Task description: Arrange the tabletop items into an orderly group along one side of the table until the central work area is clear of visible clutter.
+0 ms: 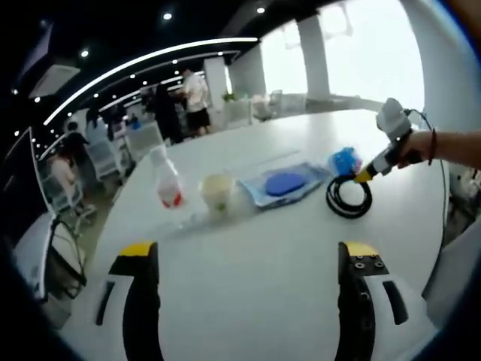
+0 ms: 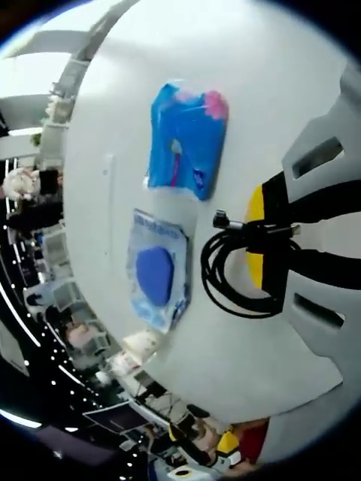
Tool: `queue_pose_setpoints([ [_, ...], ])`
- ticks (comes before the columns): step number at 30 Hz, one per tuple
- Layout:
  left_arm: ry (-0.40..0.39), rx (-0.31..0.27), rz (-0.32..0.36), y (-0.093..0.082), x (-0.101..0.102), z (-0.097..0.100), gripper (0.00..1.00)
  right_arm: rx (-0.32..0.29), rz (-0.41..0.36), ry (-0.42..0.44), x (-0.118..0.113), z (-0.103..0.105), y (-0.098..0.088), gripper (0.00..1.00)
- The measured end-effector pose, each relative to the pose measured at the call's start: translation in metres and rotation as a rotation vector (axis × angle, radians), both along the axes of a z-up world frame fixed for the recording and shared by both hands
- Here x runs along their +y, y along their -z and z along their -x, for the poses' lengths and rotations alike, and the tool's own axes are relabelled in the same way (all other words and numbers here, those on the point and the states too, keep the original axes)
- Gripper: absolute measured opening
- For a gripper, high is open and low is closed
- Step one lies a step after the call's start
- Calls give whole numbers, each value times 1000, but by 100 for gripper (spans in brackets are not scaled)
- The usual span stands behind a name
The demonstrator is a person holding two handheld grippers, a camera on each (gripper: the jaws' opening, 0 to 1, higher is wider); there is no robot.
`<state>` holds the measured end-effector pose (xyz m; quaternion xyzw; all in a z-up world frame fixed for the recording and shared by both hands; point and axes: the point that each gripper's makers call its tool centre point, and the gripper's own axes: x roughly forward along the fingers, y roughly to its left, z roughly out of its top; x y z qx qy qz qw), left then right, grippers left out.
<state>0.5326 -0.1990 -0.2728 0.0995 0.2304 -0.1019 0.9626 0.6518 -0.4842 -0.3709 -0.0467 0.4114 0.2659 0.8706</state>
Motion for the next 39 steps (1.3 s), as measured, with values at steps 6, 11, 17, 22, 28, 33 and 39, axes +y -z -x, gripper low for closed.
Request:
queue_pose_setpoints([
  [6, -8, 3, -3, 1, 2, 1, 96, -10, 65, -10, -6, -5, 14, 11],
  [11, -19, 14, -10, 4, 5, 1, 95, -24, 84, 3, -9, -9, 18, 12],
  [17, -24, 13, -6, 3, 7, 1, 96, -10, 82, 40, -13, -10, 24, 13],
  [22, -24, 13, 7, 3, 6, 1, 99, -30, -19, 80, -8, -16, 12, 33],
  [28, -24, 8, 16, 1, 7, 1, 99, -103, -72, 122, -8, -22, -10, 51],
  [33, -28, 0, 30, -2, 8, 0, 99, -169, -98, 81, 6, -14, -33, 69],
  [39, -52, -28, 29, -9, 14, -1, 100, -218, -111, 34, 21, 8, -58, 85],
])
